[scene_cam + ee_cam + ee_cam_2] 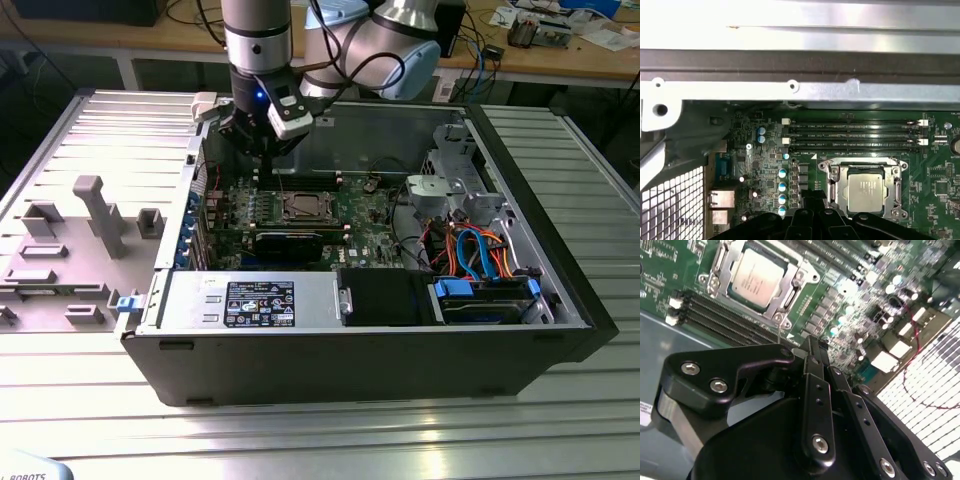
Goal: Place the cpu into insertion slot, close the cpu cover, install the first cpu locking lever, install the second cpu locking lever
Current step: 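Install the first cpu locking lever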
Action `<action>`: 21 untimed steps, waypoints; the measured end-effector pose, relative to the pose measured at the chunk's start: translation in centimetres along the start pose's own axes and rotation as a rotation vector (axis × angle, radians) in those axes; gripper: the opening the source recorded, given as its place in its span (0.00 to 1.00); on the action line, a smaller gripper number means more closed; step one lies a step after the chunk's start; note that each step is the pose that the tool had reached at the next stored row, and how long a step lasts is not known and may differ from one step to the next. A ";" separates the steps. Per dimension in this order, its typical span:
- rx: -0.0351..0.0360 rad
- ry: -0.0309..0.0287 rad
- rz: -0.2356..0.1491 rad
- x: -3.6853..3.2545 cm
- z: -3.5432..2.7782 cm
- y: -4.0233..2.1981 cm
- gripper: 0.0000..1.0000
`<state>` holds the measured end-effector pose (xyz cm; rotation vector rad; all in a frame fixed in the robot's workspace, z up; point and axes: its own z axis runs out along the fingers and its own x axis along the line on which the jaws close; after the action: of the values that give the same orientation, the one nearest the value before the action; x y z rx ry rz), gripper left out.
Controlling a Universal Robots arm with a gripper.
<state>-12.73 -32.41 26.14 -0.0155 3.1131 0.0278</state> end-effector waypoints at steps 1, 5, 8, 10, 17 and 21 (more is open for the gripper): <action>0.0000 0.0000 -0.001 0.00 0.02 0.19 0.11; -0.0002 0.0000 -0.004 -0.01 0.08 0.91 0.11; -0.0002 0.0000 -0.010 -0.03 0.10 1.33 0.11; -0.0003 -0.0003 -0.013 -0.15 0.10 1.37 0.11; -0.0002 -0.0014 -0.014 -0.87 0.13 1.43 0.11; -0.0002 -0.0014 -0.014 -0.99 0.14 1.43 0.11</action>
<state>-11.76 -30.97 26.05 -0.0373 3.1114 0.0278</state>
